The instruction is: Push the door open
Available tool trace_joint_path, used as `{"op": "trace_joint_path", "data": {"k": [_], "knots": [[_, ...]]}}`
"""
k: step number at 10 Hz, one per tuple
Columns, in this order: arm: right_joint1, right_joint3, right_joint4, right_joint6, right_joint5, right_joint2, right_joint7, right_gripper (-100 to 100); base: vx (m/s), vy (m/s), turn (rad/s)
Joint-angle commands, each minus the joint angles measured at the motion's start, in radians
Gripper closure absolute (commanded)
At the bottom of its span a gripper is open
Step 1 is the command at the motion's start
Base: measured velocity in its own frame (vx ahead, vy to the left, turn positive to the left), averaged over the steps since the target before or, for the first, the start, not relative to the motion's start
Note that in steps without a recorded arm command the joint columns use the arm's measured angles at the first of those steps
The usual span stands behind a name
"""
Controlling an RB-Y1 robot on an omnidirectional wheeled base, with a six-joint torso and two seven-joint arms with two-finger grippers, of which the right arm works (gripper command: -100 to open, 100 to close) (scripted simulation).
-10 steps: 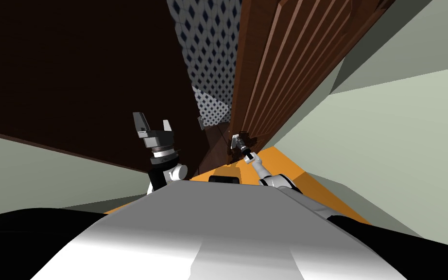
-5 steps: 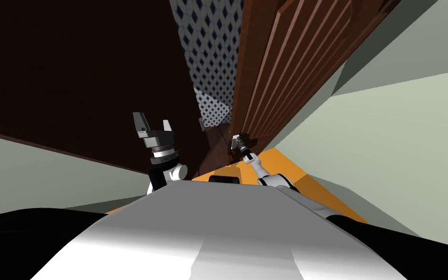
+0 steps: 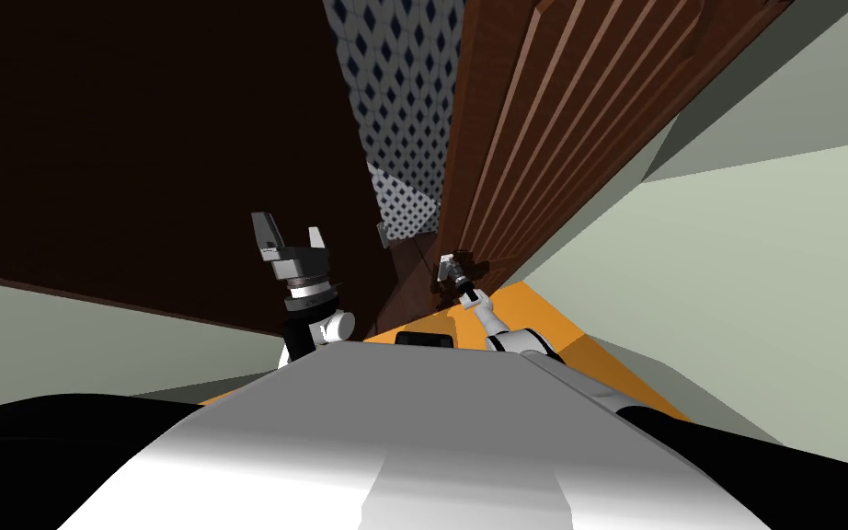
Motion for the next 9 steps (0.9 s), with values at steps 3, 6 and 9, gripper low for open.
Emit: {"op": "trace_joint_path", "data": {"k": [3, 6, 9], "knots": [[-0.011, -0.037, -0.014, 0.005, -0.036, -0.004, 0.053, 100, 0.087, -0.003, -0.023], [-0.007, -0.038, -0.016, 0.017, -0.047, 0.002, 0.064, -100, -0.052, -0.016, 0.006], [-0.01, -0.023, -0.012, 0.034, -0.043, 0.007, 0.053, -100, -0.184, -0.013, 0.007]]}}
